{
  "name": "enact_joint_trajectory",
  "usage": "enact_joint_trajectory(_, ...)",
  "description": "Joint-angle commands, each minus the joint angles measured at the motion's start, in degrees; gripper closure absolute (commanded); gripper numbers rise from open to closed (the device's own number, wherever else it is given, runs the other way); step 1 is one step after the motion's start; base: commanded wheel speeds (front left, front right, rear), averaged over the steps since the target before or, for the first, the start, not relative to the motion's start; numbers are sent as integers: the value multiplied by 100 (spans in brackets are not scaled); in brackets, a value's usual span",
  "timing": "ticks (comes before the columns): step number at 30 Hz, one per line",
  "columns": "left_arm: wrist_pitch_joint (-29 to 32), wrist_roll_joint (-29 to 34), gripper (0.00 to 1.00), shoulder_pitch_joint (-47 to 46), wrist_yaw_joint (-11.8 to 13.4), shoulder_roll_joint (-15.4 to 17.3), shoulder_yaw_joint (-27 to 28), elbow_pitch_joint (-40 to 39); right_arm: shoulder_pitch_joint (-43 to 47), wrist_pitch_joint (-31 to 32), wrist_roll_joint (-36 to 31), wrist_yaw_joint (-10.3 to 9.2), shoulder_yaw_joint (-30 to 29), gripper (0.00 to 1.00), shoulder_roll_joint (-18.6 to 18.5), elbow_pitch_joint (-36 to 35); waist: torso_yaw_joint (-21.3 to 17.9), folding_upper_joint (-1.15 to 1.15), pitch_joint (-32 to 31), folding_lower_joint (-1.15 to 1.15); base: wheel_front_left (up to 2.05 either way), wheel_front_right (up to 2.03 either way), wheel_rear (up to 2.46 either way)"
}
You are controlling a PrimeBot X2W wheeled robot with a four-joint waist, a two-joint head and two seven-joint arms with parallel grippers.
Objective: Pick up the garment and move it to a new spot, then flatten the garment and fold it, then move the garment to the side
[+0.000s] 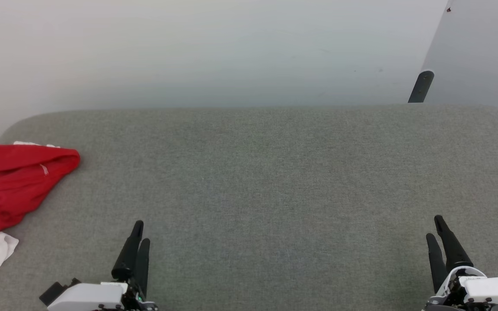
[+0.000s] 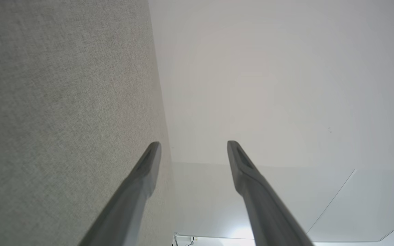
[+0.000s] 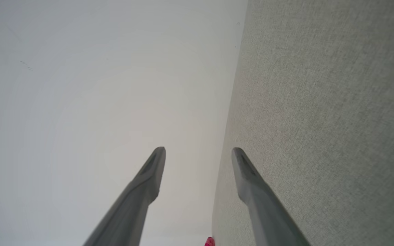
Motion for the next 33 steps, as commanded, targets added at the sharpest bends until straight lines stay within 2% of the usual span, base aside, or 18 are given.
enact_joint_trajectory(1, -33, 65, 0, -57, 24, 50, -41, -146, -71, -56, -112, 1, 50, 0, -27, -124, 0, 0, -2, 0, 0, 0, 0)
enact_joint_trajectory(18, -427, 593, 0, 40, 163, 266, -376, -422, -29, -434, -1035, 2, 244, 0, -59, -234, -3, 0, -37, 0, 0, 0, 0)
enact_joint_trajectory(33, -881, 1856, 0, 71, 418, 613, -763, -463, 45, -670, -2991, 2, 333, 0, -53, -391, 6, 0, -74, 0, 0, 0, 0)
